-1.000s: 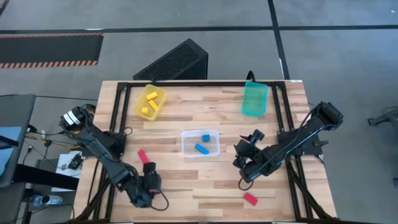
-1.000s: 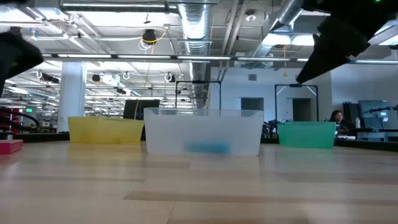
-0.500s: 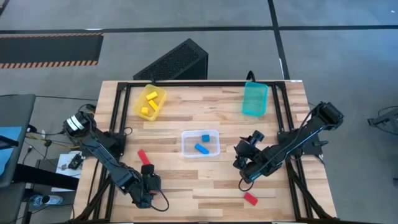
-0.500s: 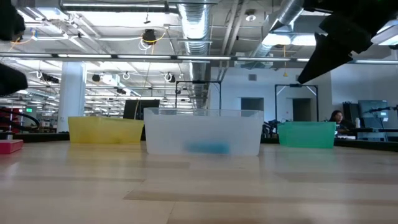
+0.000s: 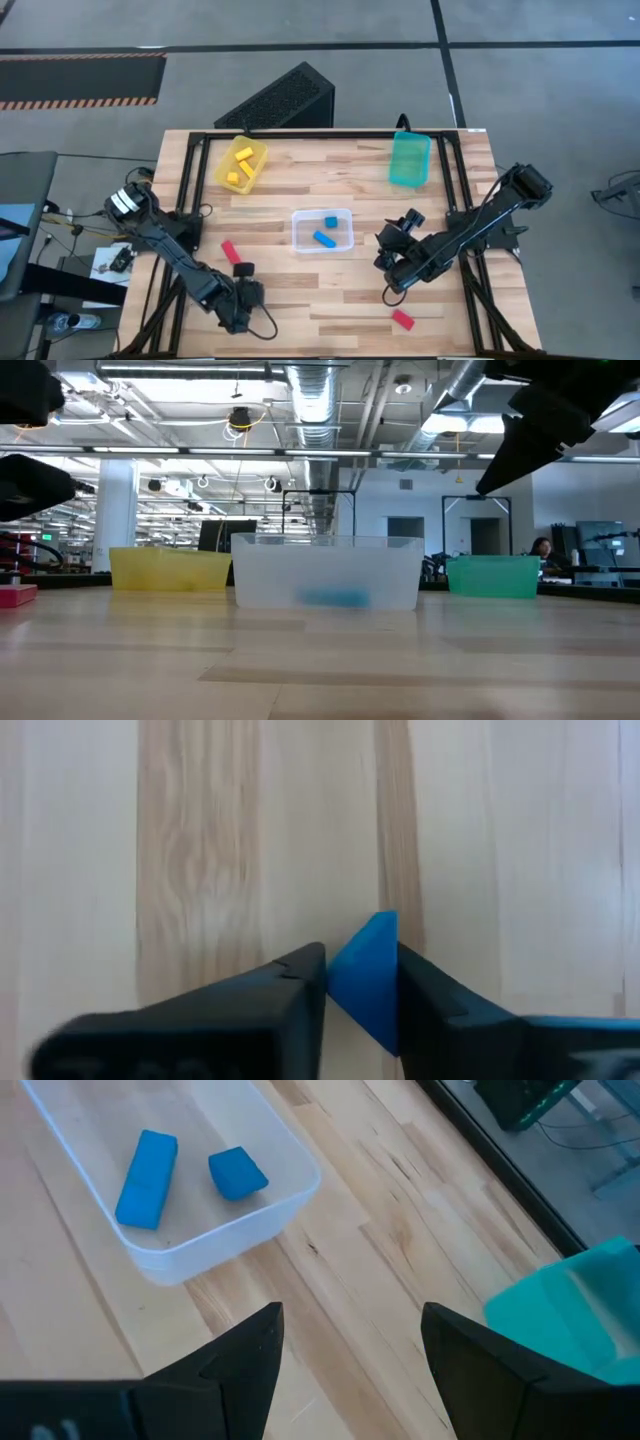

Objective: Sort & place blocks by color
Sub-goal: Put the blue block into the transparent bin

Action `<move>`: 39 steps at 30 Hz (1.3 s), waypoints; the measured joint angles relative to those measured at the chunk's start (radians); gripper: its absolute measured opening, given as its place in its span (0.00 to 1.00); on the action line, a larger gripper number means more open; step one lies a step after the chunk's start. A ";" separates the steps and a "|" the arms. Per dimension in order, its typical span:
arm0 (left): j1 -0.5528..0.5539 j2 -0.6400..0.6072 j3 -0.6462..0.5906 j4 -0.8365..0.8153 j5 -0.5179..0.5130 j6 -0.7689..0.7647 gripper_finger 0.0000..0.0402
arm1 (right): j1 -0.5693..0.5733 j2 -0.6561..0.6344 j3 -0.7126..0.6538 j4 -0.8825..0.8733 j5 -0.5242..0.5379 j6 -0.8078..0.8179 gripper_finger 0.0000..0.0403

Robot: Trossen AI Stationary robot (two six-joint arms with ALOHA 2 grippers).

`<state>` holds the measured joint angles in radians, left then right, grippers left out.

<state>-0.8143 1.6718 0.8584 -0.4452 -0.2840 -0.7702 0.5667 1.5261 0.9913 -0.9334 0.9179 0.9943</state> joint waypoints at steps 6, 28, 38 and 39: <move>0.080 0.000 0.001 0.065 0.001 0.085 0.11 | 0.000 0.000 0.000 0.012 0.000 0.000 0.64; 0.542 -0.001 0.161 0.129 -0.011 0.837 0.17 | 0.032 -0.001 0.000 0.051 -0.040 0.053 0.64; 0.570 -0.002 0.257 0.149 -0.025 0.915 0.16 | 0.013 -0.001 0.000 0.050 -0.034 0.052 0.64; 0.578 -0.002 0.259 0.152 -0.047 0.916 0.16 | 0.013 -0.001 0.000 0.050 -0.034 0.051 0.64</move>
<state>-0.2363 1.6696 1.1175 -0.2931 -0.3311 0.1463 0.5793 1.5253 0.9913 -0.8837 0.8837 1.0453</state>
